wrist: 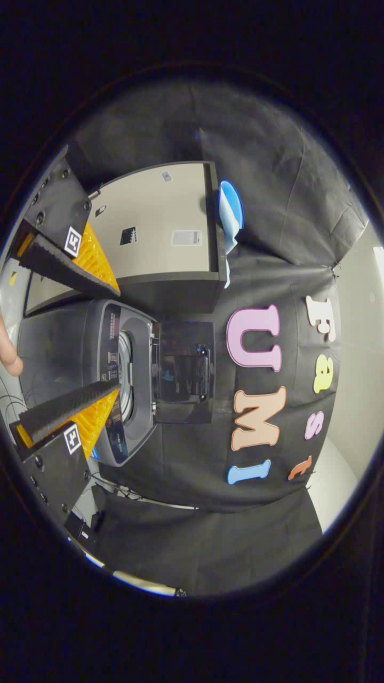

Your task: Put the clothes into the washing machine and then close the washing machine lid.

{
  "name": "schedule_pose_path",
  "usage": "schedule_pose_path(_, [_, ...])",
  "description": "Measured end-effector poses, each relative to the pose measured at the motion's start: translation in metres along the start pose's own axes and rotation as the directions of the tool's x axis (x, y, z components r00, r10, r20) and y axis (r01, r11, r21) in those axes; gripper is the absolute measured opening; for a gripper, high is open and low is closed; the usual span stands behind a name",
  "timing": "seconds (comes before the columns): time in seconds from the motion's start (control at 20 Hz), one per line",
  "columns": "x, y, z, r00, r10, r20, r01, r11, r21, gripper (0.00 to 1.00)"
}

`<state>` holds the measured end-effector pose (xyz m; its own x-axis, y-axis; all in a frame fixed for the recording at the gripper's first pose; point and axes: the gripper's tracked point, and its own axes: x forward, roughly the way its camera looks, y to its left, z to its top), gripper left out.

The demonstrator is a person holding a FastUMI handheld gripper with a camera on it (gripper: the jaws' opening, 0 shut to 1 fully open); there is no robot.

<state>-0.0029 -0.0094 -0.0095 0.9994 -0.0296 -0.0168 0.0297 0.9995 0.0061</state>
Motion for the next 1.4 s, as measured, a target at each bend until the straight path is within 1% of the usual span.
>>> schedule_pose_path(0.2, [-0.004, -0.002, -0.004, 1.000, -0.010, -0.002, 0.010, 1.000, 0.015, 0.97])
schedule_pose_path(0.35, [-0.006, -0.001, -0.001, 1.000, -0.004, -0.016, 0.004, 1.000, -0.006, 0.97])
schedule_pose_path(0.55, [-0.002, 0.004, 0.018, 1.000, 0.016, 0.001, -0.016, 0.999, -0.036, 0.97])
schedule_pose_path(0.7, [0.002, 0.006, 0.030, 1.000, 0.014, -0.004, -0.014, 1.000, -0.023, 0.97])
schedule_pose_path(0.8, [0.008, 0.007, 0.040, 1.000, -0.002, -0.015, 0.001, 1.000, -0.024, 0.97])
schedule_pose_path(0.9, [0.015, 0.017, 0.055, 1.000, 0.000, -0.019, 0.000, 1.000, -0.012, 0.97])
schedule_pose_path(1.0, [0.028, 0.034, 0.083, 1.000, 0.030, 0.009, -0.030, 1.000, 0.006, 0.97])
schedule_pose_path(1.05, [0.037, 0.047, 0.097, 0.998, 0.055, 0.037, -0.056, 0.998, 0.025, 0.97])
schedule_pose_path(1.15, [0.055, 0.082, 0.122, 0.987, 0.143, 0.071, -0.147, 0.987, 0.059, 0.97])
schedule_pose_path(1.25, [0.079, 0.107, 0.144, 0.983, 0.173, 0.058, -0.177, 0.982, 0.065, 0.97])
schedule_pose_path(1.4, [0.116, 0.155, 0.186, 0.975, 0.218, 0.032, -0.220, 0.974, 0.046, 0.97])
